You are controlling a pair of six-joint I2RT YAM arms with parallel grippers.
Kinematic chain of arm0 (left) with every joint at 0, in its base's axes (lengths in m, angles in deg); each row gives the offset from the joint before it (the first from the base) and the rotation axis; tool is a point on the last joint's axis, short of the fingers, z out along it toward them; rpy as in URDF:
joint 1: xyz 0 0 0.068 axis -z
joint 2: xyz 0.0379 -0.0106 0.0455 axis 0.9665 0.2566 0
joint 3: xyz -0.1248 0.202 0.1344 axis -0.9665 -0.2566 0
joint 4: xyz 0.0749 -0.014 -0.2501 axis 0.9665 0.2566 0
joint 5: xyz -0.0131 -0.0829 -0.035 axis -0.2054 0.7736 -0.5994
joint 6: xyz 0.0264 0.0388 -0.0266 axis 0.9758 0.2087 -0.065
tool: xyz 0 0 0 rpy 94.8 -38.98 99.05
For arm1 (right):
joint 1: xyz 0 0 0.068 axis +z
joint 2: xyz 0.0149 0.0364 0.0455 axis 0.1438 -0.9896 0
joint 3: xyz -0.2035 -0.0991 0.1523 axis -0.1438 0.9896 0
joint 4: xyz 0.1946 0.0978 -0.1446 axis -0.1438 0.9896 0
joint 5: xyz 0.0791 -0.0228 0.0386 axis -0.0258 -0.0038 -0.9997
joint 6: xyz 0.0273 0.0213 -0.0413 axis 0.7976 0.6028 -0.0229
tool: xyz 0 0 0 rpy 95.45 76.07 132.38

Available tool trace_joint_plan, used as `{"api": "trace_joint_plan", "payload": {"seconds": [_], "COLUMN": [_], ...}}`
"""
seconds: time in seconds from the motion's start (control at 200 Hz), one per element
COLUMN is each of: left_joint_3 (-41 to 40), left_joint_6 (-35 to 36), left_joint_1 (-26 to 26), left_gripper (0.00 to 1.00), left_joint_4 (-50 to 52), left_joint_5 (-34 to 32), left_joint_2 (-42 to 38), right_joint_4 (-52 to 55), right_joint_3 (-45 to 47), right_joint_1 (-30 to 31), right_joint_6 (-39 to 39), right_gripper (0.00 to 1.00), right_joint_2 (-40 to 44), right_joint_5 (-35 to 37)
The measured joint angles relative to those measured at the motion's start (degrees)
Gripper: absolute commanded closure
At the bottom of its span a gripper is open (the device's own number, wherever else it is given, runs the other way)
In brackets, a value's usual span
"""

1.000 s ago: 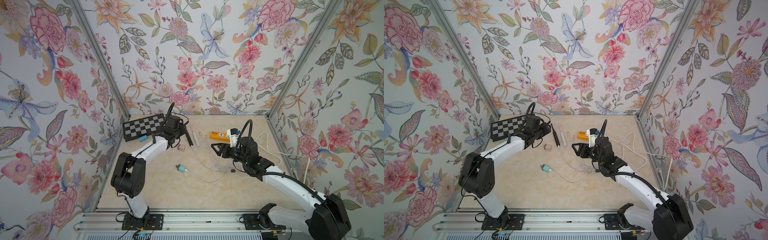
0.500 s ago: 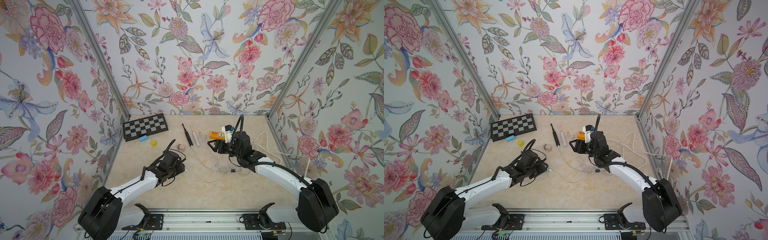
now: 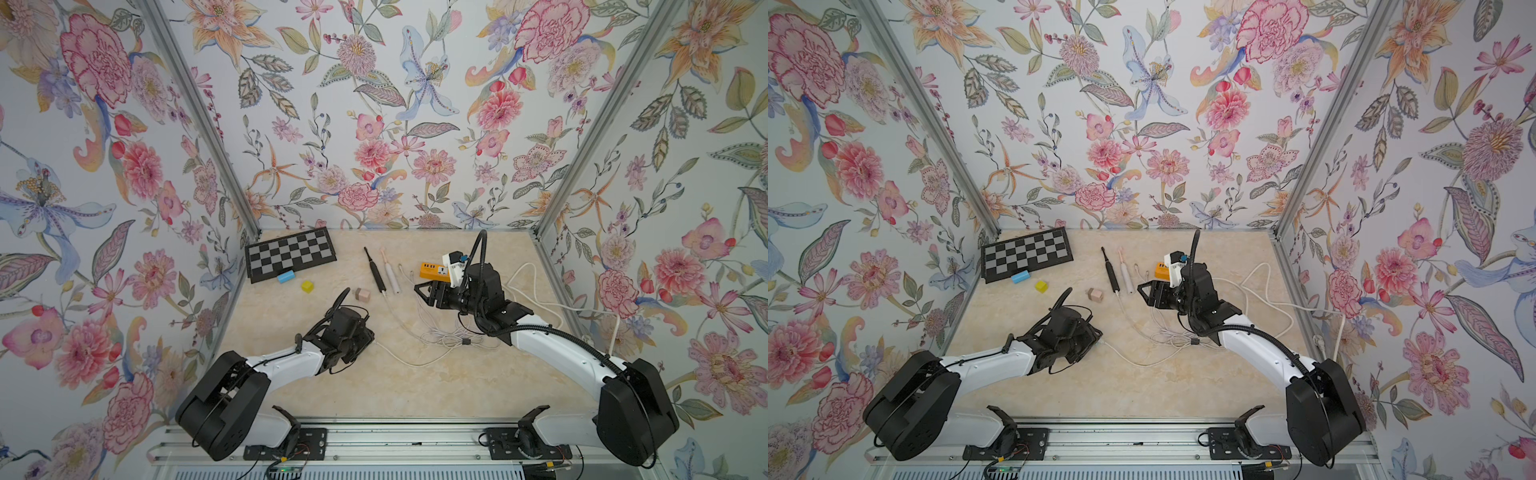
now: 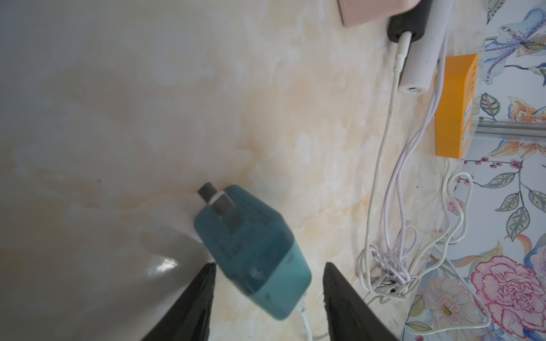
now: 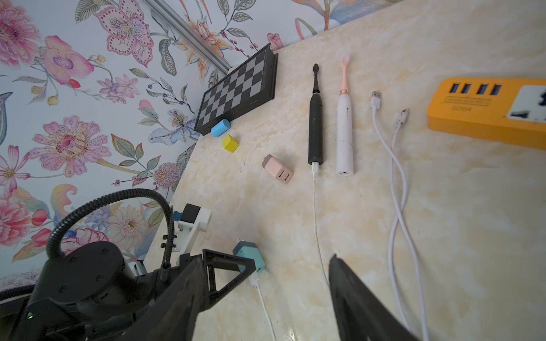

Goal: Charge the electric toothbrush
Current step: Pick up the plug from the center of the board.

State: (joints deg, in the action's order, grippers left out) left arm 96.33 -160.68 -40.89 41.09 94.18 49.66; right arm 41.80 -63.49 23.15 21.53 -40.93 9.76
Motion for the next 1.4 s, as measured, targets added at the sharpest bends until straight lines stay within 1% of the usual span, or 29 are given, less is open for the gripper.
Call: {"api": "trace_joint_plan", "payload": {"seconds": [0.065, 0.145, 0.225, 0.255, 0.295, 0.46, 0.56, 0.65, 0.821, 0.986, 1.081, 1.281, 1.361, 1.396], "left_joint_3": [1.7, 5.0, 8.1, 8.8, 9.6, 9.9, 9.9, 9.9, 10.0, 10.3, 10.3, 10.3, 10.3, 10.3], "left_joint_6": [-0.2, 0.4, 1.4, 1.9, 2.5, 4.1, 4.8, 5.2, 3.6, -2.2, -5.8, -10.4, -11.0, -11.0], "left_joint_1": [-0.1, -0.4, -0.9, -1.0, -1.0, -1.2, -1.2, -1.2, -1.5, -2.3, -2.4, -2.6, -2.8, -2.8], "left_gripper": [0.49, 0.63, 0.71, 0.77, 0.82, 0.89, 0.91, 0.91, 0.91, 0.9, 0.9, 0.9, 0.9, 0.9], "left_joint_4": [2.6, 6.6, 9.5, 10.1, 10.5, 9.8, 8.3, 5.5, -1.0, -6.3, -8.8, -12.8, -13.3, -13.4], "left_joint_5": [-1.2, -2.8, -3.3, -3.3, -3.2, -1.7, 0.2, 2.1, 6.5, 11.2, 13.1, 15.6, 16.1, 16.2], "left_joint_2": [1.0, 3.0, 5.5, 6.2, 6.8, 7.3, 7.2, 6.0, 0.5, -2.1, -3.0, -3.3, -3.3, -3.4], "right_joint_4": [0.2, 0.2, 0.4, 0.3, 0.4, 0.5, 0.5, -1.5, -16.5, -32.7, -40.0, -47.8, -48.6, -48.6], "right_joint_3": [0.2, 0.2, 0.2, 0.2, 0.2, 0.2, 0.2, 0.3, 6.4, 15.2, 18.1, 17.8, 16.7, 16.1], "right_joint_1": [0.0, 0.0, 0.0, 0.0, 0.0, 0.2, 1.7, 5.1, 11.6, 12.1, 12.1, 12.7, 12.9, 12.9], "right_joint_6": [0.0, 0.0, 0.0, 0.0, 0.0, -1.1, -2.9, -4.3, -4.3, -3.9, -3.9, -4.2, -4.4, -4.5], "right_gripper": [0.3, 0.3, 0.29, 0.3, 0.29, 0.29, 0.28, 0.26, 0.24, 0.25, 0.26, 0.25, 0.27, 0.29], "right_joint_2": [0.6, 0.6, 0.6, 0.6, 0.6, 0.6, 0.4, -0.7, -4.3, -7.9, -9.0, -10.5, -11.8, -12.4], "right_joint_5": [0.0, 0.0, 0.0, 0.0, 0.0, 0.0, 0.0, 0.3, 0.6, 3.6, 4.1, 3.1, 3.3, 3.3]}}
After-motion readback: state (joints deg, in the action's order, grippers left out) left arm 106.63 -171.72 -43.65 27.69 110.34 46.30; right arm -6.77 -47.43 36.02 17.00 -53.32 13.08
